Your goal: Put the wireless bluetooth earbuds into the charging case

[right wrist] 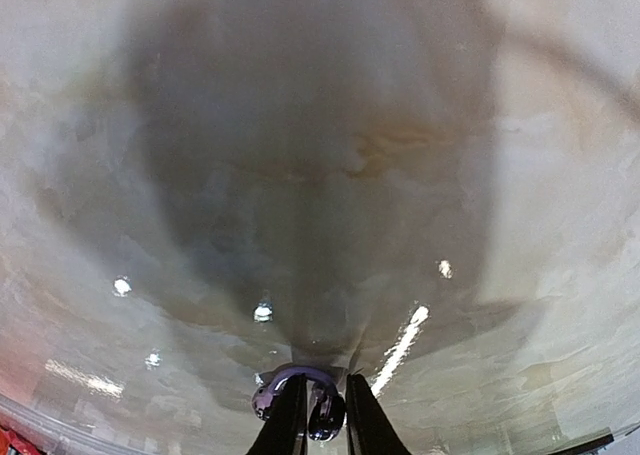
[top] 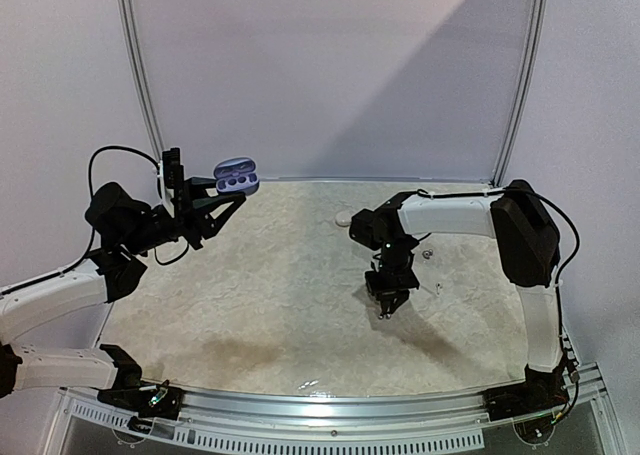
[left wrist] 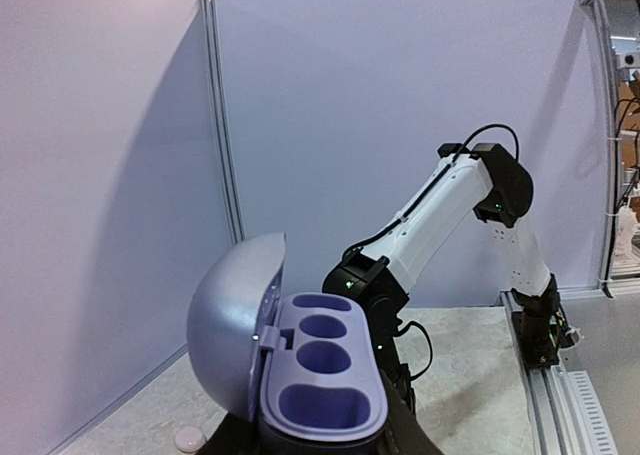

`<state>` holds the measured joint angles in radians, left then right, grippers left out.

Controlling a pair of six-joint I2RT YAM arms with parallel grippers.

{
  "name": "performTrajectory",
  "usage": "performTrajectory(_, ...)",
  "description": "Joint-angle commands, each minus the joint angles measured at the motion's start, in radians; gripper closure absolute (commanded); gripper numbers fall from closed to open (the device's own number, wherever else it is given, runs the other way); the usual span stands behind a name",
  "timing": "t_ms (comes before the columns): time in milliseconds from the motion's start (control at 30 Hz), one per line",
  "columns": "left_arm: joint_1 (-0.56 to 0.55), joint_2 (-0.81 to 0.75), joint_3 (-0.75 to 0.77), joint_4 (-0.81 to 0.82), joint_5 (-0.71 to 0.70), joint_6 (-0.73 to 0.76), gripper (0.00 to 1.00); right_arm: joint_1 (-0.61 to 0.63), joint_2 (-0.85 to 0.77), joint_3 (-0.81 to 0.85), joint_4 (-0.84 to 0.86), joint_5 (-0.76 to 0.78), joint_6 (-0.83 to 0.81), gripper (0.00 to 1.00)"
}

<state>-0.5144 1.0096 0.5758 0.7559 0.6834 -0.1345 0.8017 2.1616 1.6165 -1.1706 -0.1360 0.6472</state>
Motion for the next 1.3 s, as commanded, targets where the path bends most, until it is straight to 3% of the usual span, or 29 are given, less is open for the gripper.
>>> performTrajectory(0,0.008,0.008,-0.005,0.000,-0.009,0.009,1.00,0.026,0.014,-0.023,-0.039,-0.001,0.014,0.86)
performTrajectory(333,0.008,-0.001,-0.009,-0.005,-0.010,0.011,1.00,0.036,0.010,-0.021,-0.065,-0.016,0.012,0.84)
performTrajectory(567,0.008,-0.005,-0.011,-0.007,-0.014,0.016,1.00,0.037,0.010,-0.046,-0.018,-0.048,0.024,0.94)
performTrajectory(767,0.007,0.000,-0.009,-0.007,-0.016,0.016,1.00,0.036,-0.036,0.000,-0.034,0.025,0.033,0.99)
performTrajectory(1067,0.000,0.021,-0.009,0.020,-0.080,0.020,1.00,0.081,-0.227,0.295,-0.049,0.369,0.012,1.00)
performTrajectory(1267,-0.035,0.072,0.009,0.106,-0.167,0.131,1.00,0.215,-0.363,0.464,0.171,0.602,-0.161,1.00)
